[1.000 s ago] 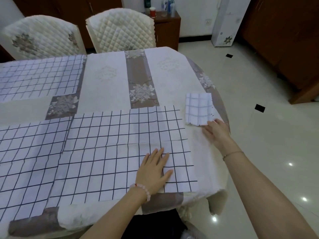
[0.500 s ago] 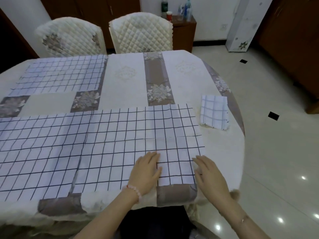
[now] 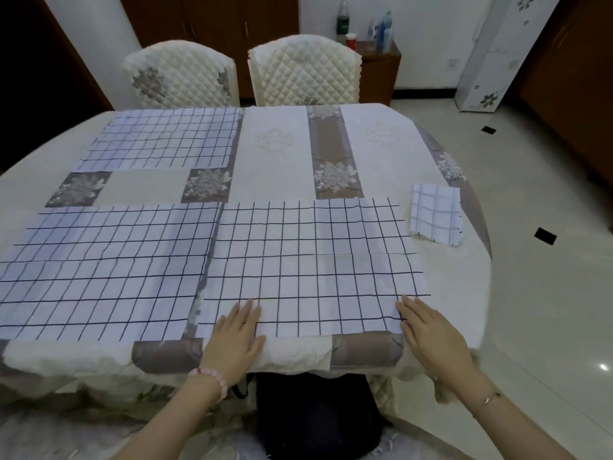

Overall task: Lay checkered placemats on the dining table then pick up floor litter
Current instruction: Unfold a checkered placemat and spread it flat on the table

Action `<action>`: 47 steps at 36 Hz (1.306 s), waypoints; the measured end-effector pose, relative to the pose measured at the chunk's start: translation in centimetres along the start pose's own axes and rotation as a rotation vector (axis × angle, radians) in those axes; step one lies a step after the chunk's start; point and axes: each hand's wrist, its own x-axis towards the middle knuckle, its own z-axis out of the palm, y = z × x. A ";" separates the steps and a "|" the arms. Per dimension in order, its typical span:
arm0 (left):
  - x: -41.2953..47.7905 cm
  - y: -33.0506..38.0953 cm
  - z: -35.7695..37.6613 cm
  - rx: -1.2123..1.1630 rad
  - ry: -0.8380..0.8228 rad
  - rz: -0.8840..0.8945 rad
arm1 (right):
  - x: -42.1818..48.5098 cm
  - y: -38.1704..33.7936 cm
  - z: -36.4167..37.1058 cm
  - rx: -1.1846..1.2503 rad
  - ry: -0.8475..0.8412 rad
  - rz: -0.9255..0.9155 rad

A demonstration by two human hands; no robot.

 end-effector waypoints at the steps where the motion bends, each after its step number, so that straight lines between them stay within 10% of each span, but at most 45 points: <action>1: 0.0 0.2 0.1 0.001 -0.012 0.015 | -0.1 0.3 0.0 -0.003 0.002 0.011; 47: 0.7 0.1 0.2 0.100 0.030 0.050 | -0.2 2.6 -2.1 0.044 -0.105 0.121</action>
